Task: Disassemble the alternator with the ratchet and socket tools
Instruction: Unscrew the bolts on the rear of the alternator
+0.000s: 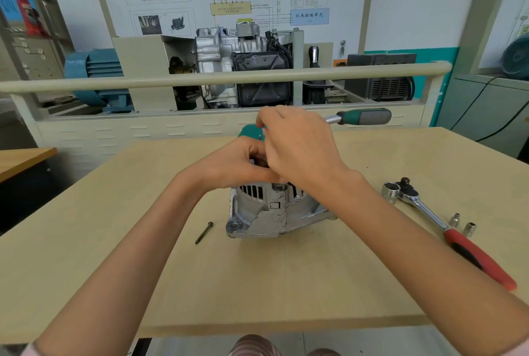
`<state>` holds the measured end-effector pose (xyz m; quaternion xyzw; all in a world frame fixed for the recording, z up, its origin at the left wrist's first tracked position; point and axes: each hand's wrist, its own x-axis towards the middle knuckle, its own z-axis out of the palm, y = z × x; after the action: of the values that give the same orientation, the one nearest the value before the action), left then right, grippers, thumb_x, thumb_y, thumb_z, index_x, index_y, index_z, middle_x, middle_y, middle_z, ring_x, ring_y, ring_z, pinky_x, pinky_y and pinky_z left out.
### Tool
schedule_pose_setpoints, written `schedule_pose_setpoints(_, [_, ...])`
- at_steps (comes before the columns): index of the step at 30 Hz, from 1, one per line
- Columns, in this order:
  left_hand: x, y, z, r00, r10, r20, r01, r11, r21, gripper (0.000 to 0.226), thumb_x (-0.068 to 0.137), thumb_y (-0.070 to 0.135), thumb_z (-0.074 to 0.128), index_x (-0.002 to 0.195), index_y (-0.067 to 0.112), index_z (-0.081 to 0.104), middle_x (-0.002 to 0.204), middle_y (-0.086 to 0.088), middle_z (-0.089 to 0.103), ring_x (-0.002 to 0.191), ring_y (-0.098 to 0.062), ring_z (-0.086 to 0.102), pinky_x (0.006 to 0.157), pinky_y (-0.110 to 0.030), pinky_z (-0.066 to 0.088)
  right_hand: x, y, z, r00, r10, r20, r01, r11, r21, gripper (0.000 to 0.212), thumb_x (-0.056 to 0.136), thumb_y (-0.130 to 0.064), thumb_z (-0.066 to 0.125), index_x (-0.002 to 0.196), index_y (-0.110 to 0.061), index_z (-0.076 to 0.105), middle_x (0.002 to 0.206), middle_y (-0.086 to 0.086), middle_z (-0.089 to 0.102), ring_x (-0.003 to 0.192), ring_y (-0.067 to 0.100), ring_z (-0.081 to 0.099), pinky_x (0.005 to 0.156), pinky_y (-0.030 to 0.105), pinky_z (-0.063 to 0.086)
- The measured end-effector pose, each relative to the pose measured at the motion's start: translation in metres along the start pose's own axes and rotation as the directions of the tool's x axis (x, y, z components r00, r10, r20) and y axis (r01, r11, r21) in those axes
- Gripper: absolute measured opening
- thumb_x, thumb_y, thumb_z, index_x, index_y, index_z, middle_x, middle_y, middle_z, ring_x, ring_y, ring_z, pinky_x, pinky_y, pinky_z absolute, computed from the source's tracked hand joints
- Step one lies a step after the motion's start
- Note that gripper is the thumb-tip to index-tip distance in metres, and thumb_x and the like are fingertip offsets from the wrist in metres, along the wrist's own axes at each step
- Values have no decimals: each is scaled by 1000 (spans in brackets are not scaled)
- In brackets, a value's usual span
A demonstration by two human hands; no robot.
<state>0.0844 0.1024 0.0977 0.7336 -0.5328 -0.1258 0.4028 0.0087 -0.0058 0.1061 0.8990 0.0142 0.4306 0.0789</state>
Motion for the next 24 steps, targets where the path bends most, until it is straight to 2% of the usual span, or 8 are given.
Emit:
schedule_pose_setpoints(3, [-1, -1, -1, 1000, -4, -13, 4, 1000, 11, 24, 81, 0, 68, 63, 17, 66, 52, 12, 60, 51, 5, 53, 51, -5, 39, 0, 4, -1, 999, -37, -27, 42, 978, 205, 17, 84, -13, 51, 96, -11, 63, 88, 2, 66, 84, 24, 58, 70, 34, 40])
schedule_pose_setpoints(6, [-1, 0, -3, 999, -25, -21, 24, 1000, -20, 5, 82, 2, 67, 84, -2, 68, 75, -9, 71, 70, -5, 63, 65, -10, 47, 2, 7, -3, 1000, 6, 22, -16, 865, 501, 17, 80, -19, 50, 79, -10, 65, 71, 1, 64, 73, 18, 57, 66, 32, 40])
schedule_pose_setpoints(11, [-3, 1, -1, 1000, 2, 22, 0, 996, -88, 33, 84, -2, 63, 71, 27, 69, 63, 13, 68, 66, 3, 64, 63, -7, 47, 2, 7, -3, 997, 73, 14, -61, 696, 716, 19, 79, -13, 49, 66, -2, 58, 61, 2, 56, 61, 15, 50, 61, 32, 39])
schedule_pose_setpoints(13, [-1, 0, -1, 999, -6, -39, 4, 998, -55, 21, 81, -2, 67, 70, 16, 72, 65, -1, 70, 68, -4, 65, 63, -15, 51, 0, 5, -3, 997, 76, -28, -42, 780, 624, 17, 80, -14, 50, 66, -5, 57, 61, -1, 52, 61, 15, 47, 60, 31, 37])
schedule_pose_setpoints(15, [1, -2, -2, 994, -17, -104, 15, 1000, -14, 9, 78, -2, 70, 70, 3, 70, 68, -15, 69, 67, -12, 62, 64, -25, 52, -2, -3, -1, 994, 103, -38, -86, 946, 313, 17, 84, -19, 49, 74, -8, 58, 67, 3, 54, 64, 17, 44, 61, 31, 34])
schedule_pose_setpoints(18, [3, -5, 0, 990, -35, -140, 39, 999, 27, 37, 76, -11, 66, 48, 11, 55, 45, 7, 53, 45, -1, 44, 51, -13, 37, -2, -21, 2, 960, 281, -4, -277, 946, -170, 22, 88, -23, 42, 95, -9, 57, 90, 8, 59, 78, 25, 52, 66, 33, 24])
schedule_pose_setpoints(22, [0, -2, 0, 993, -34, -111, 40, 998, 55, 5, 78, -6, 65, 76, -1, 63, 69, -9, 61, 60, -8, 54, 58, -21, 46, 1, -22, 2, 976, 217, -24, -218, 968, -120, 24, 88, -27, 41, 91, -10, 58, 87, 7, 58, 83, 26, 54, 68, 33, 23])
schedule_pose_setpoints(24, [1, -1, -2, 997, 2, -79, -1, 1000, 13, 22, 79, -2, 67, 101, 3, 65, 92, -10, 69, 84, -12, 65, 73, -23, 54, 3, -16, 1, 982, 176, -66, -172, 983, 62, 22, 86, -27, 45, 69, -15, 51, 68, 2, 49, 68, 22, 49, 66, 31, 24])
